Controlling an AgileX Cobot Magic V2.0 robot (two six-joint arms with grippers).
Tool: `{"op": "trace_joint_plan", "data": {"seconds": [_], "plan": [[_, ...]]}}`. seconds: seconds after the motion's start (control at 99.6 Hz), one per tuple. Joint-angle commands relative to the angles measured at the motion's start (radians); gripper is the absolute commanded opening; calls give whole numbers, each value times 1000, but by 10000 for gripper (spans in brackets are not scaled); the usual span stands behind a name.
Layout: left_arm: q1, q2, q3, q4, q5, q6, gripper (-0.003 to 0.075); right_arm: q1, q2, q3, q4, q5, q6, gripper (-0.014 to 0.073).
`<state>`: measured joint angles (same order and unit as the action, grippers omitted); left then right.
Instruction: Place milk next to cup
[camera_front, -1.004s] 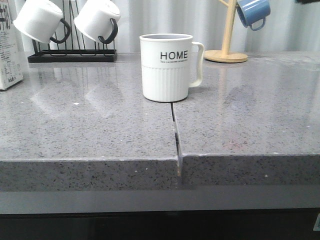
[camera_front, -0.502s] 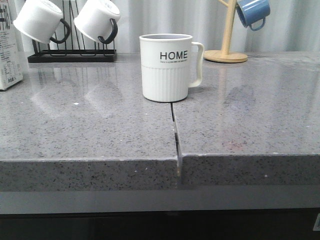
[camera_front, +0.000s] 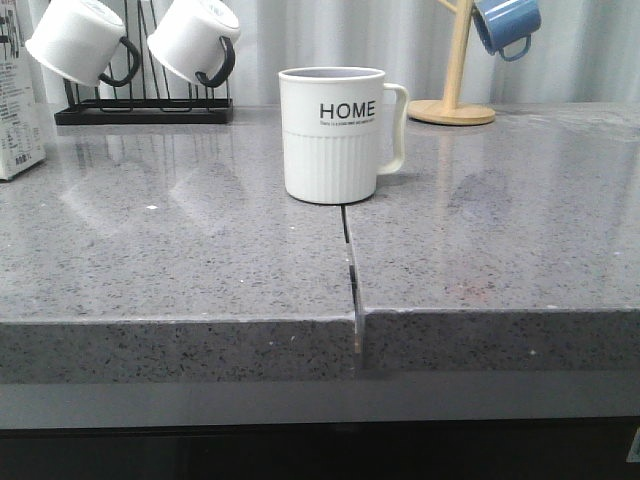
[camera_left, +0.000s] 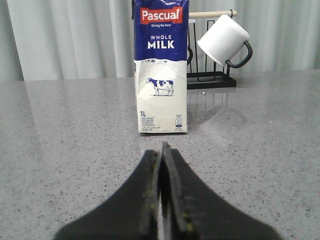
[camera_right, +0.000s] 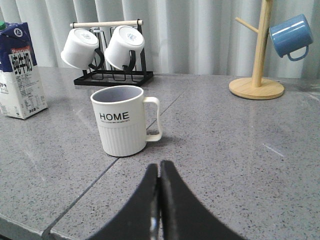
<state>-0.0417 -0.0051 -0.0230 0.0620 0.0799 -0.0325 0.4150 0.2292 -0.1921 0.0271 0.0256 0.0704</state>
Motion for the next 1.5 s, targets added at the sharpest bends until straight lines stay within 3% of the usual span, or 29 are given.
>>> {"op": "trace_joint_plan", "data": {"seconds": [0.0,0.171,0.301,0.371,0.442,0.542,0.552,0.572,0.622,0.773,0.914,1.486], "plan": [[3,28,-104,41,-9,4,-21,2,5,-25,5,-70,-2,-67],[3,187,-252,39,115,4,-21,2,5,-25,5,-70,-2,-67],[3,342,-346,37,130,4,-18,2,5,-25,5,-70,-2,-67],[3,420,-387,37,132,4,36,2,5,-25,5,-70,-2,-67],[3,493,-421,37,123,4,180,2,5,-25,5,-70,-2,-67],[3,582,-457,29,75,0,522,2,5,-25,5,-70,-2,-67],[3,588,-459,29,75,0,522,2,5,-25,5,-70,-2,-67],[3,606,-464,24,52,-9,611,2,5,-25,5,-70,-2,-67],[3,643,-471,15,12,-8,724,2,5,-25,5,-70,-2,-67],[3,753,-499,-4,-61,-13,620,2,5,-25,5,-70,-2,-67],[3,854,-530,-36,-153,-13,619,2,5,-25,5,-70,-2,-67],[3,1187,-763,-75,-206,-13,620,2,5,-25,5,-70,-2,-67]]}}
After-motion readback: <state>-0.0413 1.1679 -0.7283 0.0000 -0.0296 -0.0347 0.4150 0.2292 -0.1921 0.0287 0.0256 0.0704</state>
